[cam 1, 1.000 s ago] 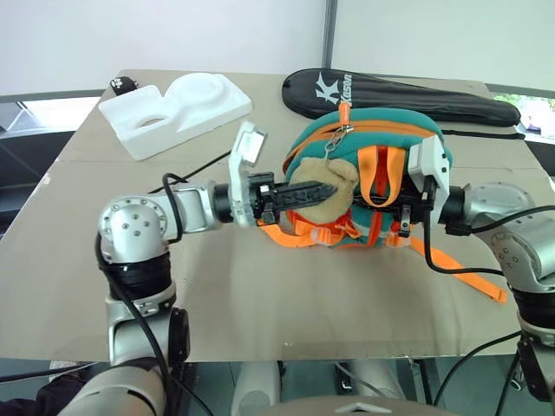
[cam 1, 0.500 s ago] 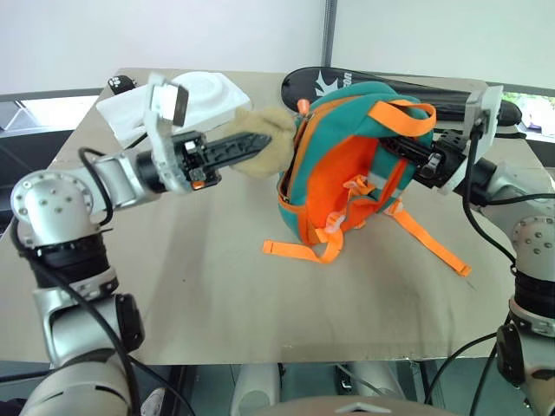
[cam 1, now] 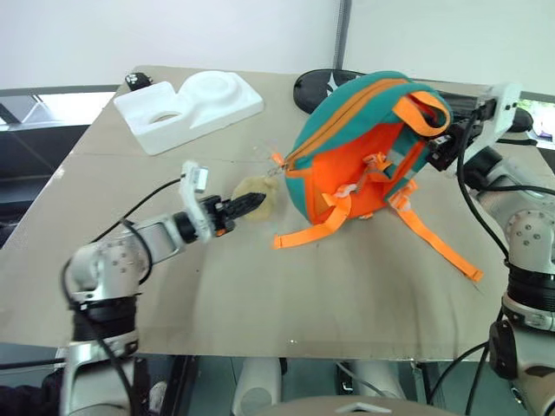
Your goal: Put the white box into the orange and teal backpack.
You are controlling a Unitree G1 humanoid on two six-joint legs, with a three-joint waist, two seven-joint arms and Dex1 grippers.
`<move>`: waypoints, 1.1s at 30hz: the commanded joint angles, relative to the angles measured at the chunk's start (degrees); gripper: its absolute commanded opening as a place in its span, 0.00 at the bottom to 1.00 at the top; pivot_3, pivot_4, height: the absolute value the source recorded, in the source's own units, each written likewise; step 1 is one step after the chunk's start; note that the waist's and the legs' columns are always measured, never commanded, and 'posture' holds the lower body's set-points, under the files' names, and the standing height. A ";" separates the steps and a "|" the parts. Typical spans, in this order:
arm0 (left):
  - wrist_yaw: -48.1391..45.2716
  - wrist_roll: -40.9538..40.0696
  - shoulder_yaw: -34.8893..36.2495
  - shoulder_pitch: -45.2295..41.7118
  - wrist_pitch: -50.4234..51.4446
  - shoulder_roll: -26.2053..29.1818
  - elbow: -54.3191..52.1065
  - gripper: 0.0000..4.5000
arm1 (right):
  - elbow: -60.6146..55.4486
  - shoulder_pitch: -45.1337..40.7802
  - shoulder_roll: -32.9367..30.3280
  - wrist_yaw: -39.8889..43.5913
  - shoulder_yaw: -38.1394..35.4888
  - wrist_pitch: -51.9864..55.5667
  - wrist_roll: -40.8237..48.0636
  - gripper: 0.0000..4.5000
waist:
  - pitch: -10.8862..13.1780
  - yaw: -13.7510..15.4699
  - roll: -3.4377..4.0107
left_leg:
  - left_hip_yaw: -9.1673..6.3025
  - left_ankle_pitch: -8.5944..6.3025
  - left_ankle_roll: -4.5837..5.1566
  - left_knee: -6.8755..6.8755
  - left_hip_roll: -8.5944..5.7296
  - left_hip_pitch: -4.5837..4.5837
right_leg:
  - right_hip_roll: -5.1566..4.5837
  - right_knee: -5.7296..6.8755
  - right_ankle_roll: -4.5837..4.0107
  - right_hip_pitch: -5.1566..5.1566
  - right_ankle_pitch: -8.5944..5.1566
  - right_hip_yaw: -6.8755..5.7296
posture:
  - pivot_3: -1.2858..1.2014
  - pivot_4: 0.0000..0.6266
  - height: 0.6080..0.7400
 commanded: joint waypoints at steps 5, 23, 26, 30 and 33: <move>-12.13 11.67 -4.19 -4.50 -15.96 2.47 4.09 0.25 | -6.74 7.45 -5.47 4.37 5.08 -4.35 -9.00 0.00 | -0.02 -1.00 0.06 | 0.04 0.00 0.00 -0.13 0.03 0.05 | 0.08 -0.02 0.05 -0.04 0.02 0.07 | 0.52 0.24 1.00; -22.54 9.08 5.85 17.72 -17.79 11.32 -14.35 1.00 | -20.07 31.05 -20.92 19.06 -17.17 5.85 4.36 0.99 | -0.02 -0.87 0.06 | 0.09 -0.01 0.00 -0.16 0.08 0.12 | 0.01 -0.09 -0.17 0.00 -0.12 0.09 | 0.52 0.24 1.00; -24.11 10.45 7.23 22.47 -19.70 12.78 -16.06 1.00 | -19.09 36.75 -21.15 22.08 -20.67 3.87 2.72 0.99 | -0.04 -0.85 0.04 | 0.07 -0.01 0.01 -0.12 0.08 0.21 | 0.01 -0.05 -0.17 0.02 -0.12 0.08 | 0.52 0.24 1.00; -25.81 11.34 11.89 28.54 -21.70 14.39 -16.03 1.00 | -16.46 44.69 -20.27 26.75 -26.49 0.41 0.43 0.99 | -0.05 -0.60 0.03 | 0.08 -0.01 0.00 -0.11 0.07 0.17 | -0.02 -0.07 -0.19 0.02 -0.13 0.08 | 0.52 0.24 1.00; -26.84 10.58 15.43 32.70 -21.74 15.23 -16.53 1.00 | -15.47 50.46 -18.94 29.46 -29.88 -3.08 -1.59 0.99 | -0.05 -0.60 0.03 | 0.09 -0.02 0.00 -0.20 0.08 0.15 | -0.01 -0.14 -0.19 -0.01 -0.15 0.08 | 0.52 0.24 1.00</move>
